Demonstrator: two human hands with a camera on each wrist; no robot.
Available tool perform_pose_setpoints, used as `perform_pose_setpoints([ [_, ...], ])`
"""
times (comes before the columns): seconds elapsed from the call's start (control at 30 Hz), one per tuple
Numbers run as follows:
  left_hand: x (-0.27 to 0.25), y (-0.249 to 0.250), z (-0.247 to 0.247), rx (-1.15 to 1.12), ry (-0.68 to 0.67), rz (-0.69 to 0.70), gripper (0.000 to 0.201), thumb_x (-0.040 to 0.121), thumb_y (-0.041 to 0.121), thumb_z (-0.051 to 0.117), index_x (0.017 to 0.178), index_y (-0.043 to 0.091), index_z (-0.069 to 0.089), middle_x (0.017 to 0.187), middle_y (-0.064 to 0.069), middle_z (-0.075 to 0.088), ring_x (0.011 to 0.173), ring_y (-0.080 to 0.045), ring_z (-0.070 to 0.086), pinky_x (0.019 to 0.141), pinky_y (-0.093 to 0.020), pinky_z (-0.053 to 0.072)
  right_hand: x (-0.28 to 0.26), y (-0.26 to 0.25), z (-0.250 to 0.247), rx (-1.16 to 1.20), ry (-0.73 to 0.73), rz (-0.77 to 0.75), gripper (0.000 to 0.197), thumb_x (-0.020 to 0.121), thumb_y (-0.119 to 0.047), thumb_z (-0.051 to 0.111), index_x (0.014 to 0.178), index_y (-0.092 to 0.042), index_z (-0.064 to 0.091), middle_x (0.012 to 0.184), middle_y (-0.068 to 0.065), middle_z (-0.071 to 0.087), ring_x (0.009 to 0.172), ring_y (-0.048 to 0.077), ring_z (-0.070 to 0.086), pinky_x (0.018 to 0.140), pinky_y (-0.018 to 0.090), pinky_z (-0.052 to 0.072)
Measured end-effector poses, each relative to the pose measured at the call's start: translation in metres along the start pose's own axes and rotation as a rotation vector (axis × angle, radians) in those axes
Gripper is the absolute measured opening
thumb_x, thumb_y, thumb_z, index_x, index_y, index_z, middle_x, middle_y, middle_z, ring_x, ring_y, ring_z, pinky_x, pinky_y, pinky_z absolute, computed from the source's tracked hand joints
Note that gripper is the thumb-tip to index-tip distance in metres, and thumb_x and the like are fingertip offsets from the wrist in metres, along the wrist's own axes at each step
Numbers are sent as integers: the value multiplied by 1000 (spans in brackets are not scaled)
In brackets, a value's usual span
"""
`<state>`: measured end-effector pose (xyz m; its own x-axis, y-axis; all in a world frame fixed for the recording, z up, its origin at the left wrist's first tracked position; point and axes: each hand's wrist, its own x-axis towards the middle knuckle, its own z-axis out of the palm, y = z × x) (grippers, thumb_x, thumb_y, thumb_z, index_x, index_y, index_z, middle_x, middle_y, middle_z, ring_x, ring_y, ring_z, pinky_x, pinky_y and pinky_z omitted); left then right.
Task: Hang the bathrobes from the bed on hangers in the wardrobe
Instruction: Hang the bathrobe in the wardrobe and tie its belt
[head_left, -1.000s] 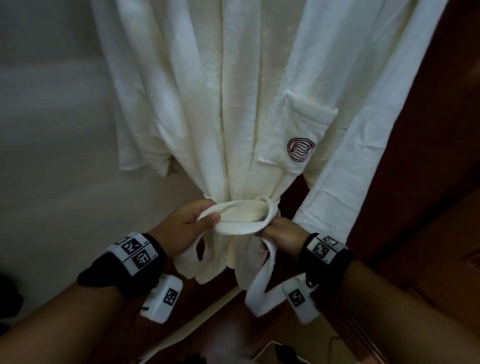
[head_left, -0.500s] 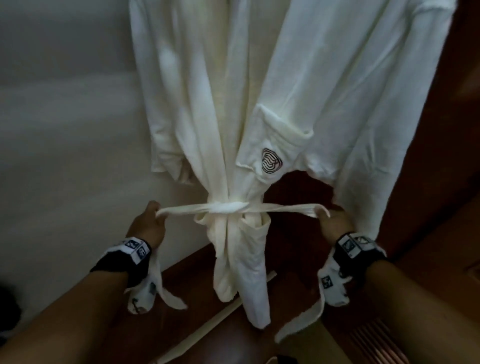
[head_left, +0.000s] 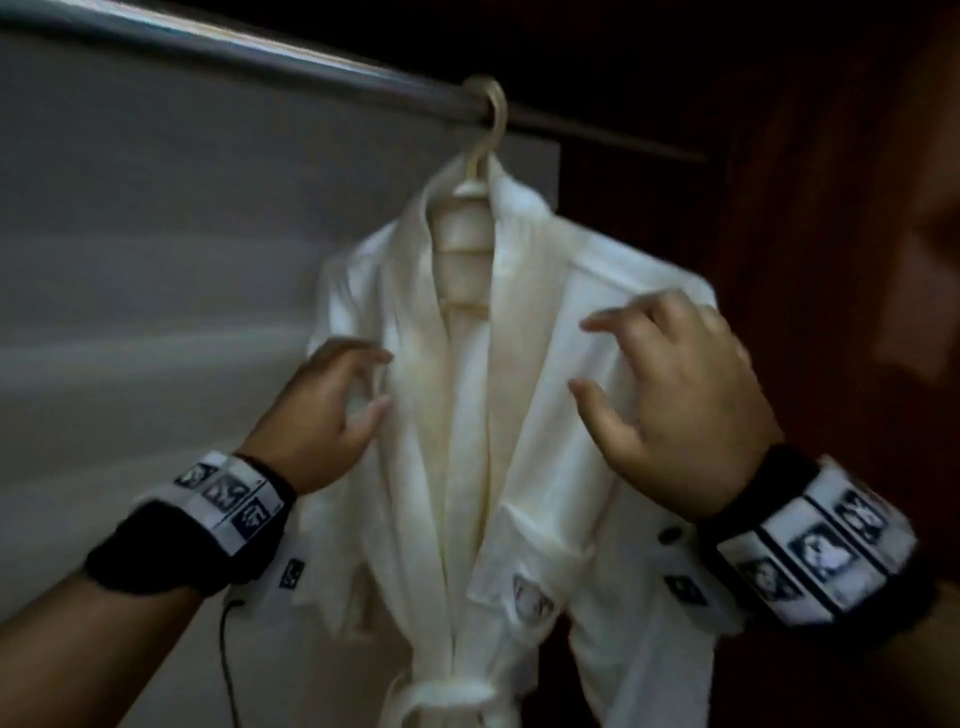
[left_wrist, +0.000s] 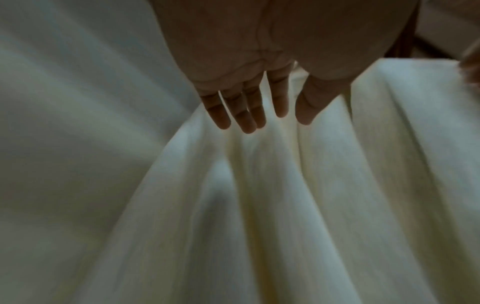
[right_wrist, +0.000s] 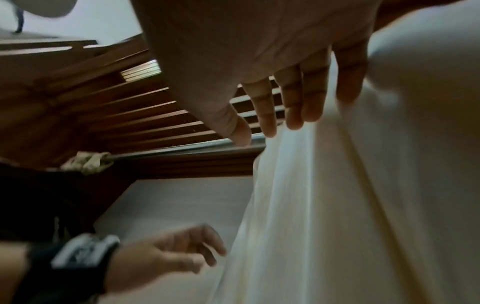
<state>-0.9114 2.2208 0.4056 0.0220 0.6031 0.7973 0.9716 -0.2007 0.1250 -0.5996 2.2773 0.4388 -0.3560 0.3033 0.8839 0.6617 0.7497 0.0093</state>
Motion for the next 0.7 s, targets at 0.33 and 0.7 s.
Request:
perform_pose_setpoints([
  [0.33,163,25,-9,76,-102,-261,56,98,54,28,128,11,50,126,-21,59,114,-37,56,93,-36,42,121,10,53,-274,-203,163,37,88,-37,50,116,-14,43,112,9,56,95,30,56,73,38,35],
  [0.7,230,66,94,73,-73,-270,59,94,65,25,115,22,60,112,-8,67,104,-30,61,91,-34,43,146,136,69,-249,-262,296,42,91,-60,36,101,-20,46,92,-1,60,72,19,53,64,33,39],
])
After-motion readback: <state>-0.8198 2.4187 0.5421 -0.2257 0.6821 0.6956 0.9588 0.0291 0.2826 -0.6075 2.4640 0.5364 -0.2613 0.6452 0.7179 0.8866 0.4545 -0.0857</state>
